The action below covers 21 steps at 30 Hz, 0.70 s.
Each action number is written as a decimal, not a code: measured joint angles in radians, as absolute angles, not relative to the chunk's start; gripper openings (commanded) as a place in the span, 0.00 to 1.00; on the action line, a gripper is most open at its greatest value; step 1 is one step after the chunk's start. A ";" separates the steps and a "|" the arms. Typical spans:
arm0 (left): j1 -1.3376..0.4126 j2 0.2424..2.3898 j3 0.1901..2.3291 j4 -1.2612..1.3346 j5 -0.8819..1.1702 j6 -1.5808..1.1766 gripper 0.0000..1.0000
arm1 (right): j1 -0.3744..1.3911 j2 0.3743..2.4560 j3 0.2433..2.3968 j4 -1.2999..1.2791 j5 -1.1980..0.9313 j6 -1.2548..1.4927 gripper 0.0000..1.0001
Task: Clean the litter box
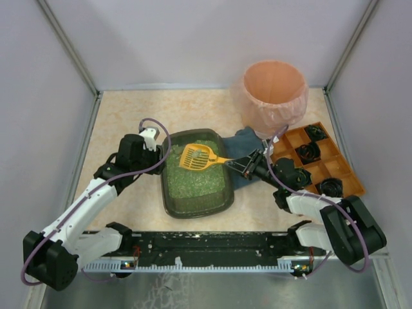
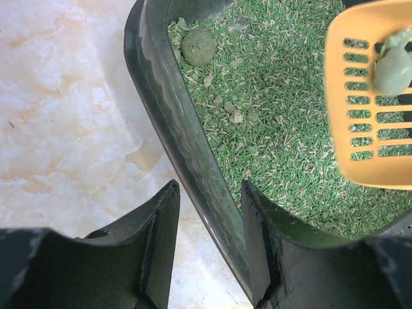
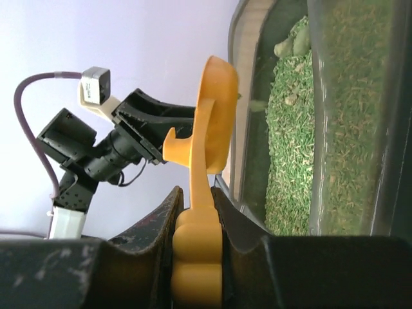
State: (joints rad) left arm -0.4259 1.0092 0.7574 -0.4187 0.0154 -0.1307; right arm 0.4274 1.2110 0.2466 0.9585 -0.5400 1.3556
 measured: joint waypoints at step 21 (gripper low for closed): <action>-0.426 1.009 0.754 -0.418 0.015 -0.131 0.49 | 0.457 1.242 0.284 0.941 -0.573 1.332 0.00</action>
